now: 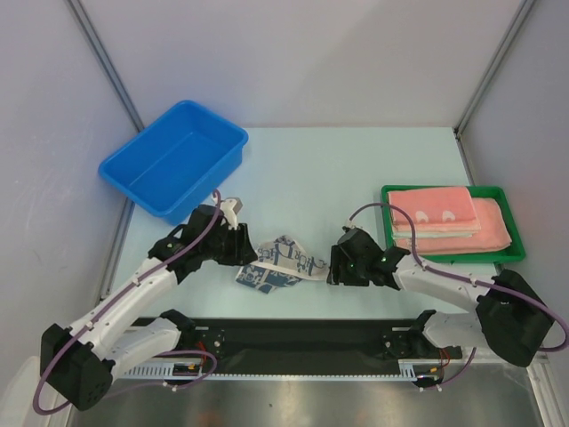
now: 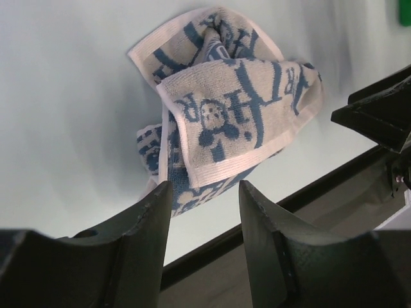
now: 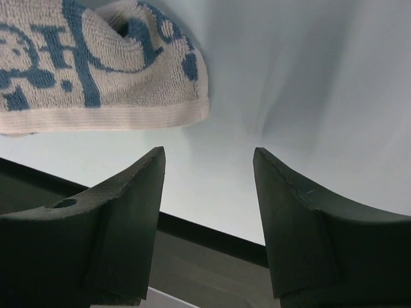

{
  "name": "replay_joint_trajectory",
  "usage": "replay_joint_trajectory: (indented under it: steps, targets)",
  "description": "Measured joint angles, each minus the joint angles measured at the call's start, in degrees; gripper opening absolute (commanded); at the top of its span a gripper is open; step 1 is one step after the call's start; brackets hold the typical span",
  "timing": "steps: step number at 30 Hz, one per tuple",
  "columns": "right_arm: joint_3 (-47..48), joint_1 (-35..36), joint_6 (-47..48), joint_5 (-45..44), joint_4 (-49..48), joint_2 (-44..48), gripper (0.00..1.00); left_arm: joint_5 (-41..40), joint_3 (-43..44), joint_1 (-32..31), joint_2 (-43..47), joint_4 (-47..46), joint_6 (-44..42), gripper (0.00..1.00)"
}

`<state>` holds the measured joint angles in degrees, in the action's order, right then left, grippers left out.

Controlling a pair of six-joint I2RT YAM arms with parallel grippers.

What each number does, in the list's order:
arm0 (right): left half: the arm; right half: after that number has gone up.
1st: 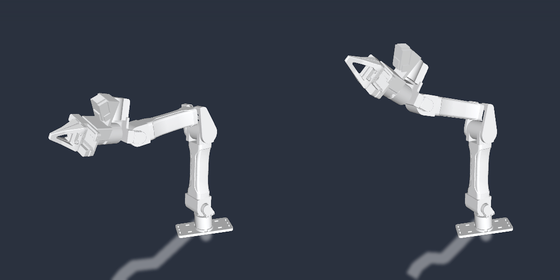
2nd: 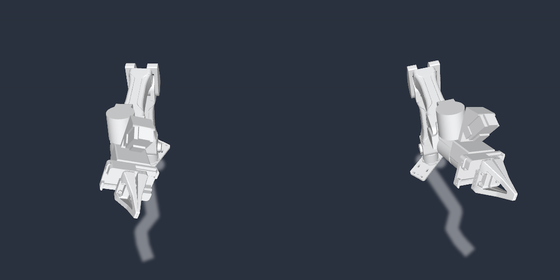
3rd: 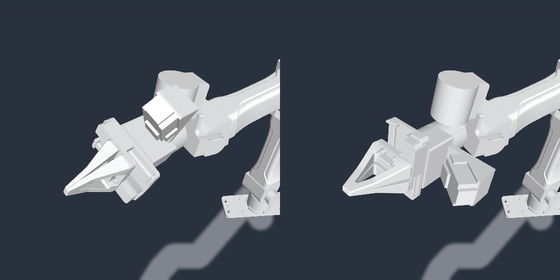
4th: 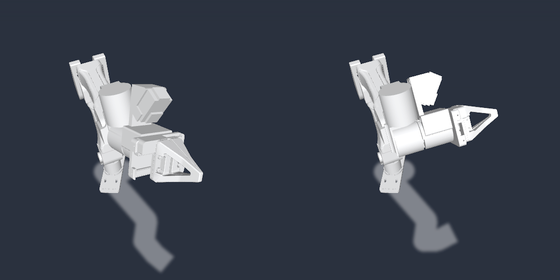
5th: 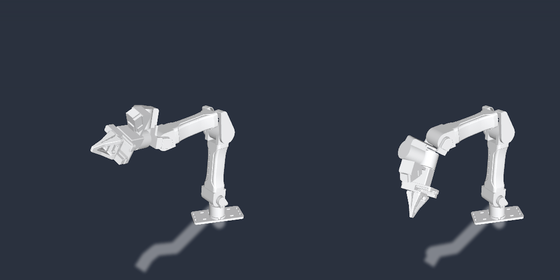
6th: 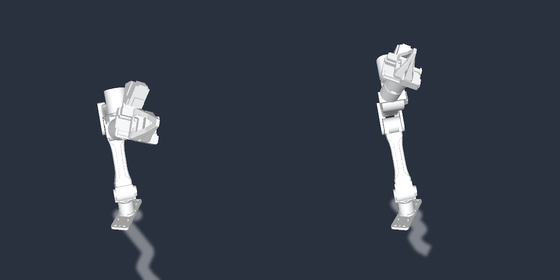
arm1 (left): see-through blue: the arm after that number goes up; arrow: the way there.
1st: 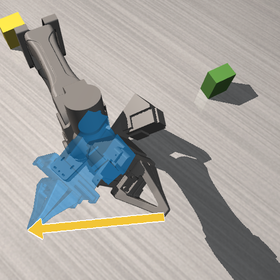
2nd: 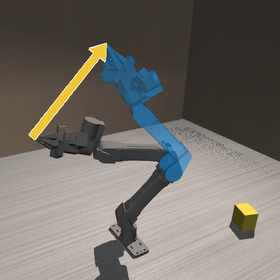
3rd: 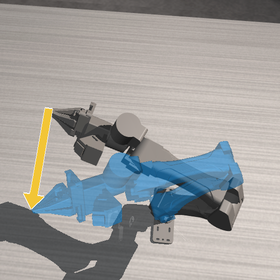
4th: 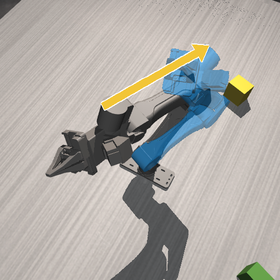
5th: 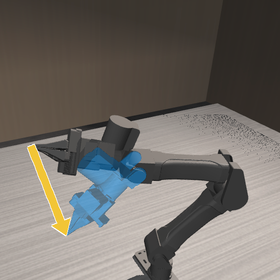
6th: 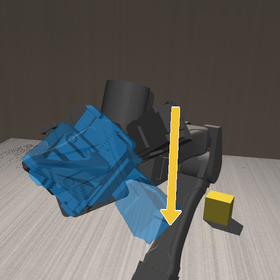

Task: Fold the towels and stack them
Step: Move the towel to the center of the board

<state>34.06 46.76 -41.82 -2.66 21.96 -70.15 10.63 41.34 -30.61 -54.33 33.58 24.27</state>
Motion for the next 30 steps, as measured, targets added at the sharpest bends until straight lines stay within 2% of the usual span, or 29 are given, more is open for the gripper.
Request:
replay_joint_trajectory:
  steps: [6,17,20,24,26,27,28,29,30]
  targets:
    - [-0.35,0.02,-2.08,-0.42,-4.57,-3.43,0.56,-0.11,-2.36,-0.04,-1.31,-3.34,3.43,0.45]
    - [-0.98,0.07,-3.19,-0.79,-11.8,-6.69,0.47,0.52,-7.65,-0.07,-2.6,-7.93,7.28,0.42]
    - [-1.31,0.07,-3.21,-0.79,-12.37,-6.69,0.42,0.5,-7.87,-0.09,-3.06,-9.09,7.72,0.37]
    - [-1.81,0.07,-3.3,-0.81,-12.79,-6.67,0.3,0.5,-7.87,-0.09,-3.32,-9.68,8.37,0.23]
    - [-2.1,0.07,-3.5,-0.79,-13.03,-6.67,0.24,0.5,-7.87,-0.09,-3.32,-9.94,8.72,0.11]
    - [-2.25,0.07,-3.61,-0.81,-13.11,-6.64,0.15,0.5,-7.87,-0.09,-3.32,-10.01,8.76,0.07]
    - [-2.36,0.07,-3.65,-0.81,-13.14,-6.6,0.1,0.5,-7.87,-0.11,-3.32,-10.01,8.76,0.0]
    - [-2.4,0.07,-3.72,-0.81,-12.98,-6.56,0.02,0.55,-7.87,-0.11,-3.32,-10.01,8.85,0.0]
    - [-2.45,0.07,-3.58,-0.81,-12.9,-6.54,0.0,0.63,-7.87,-0.13,-3.3,-9.99,8.74,0.0]
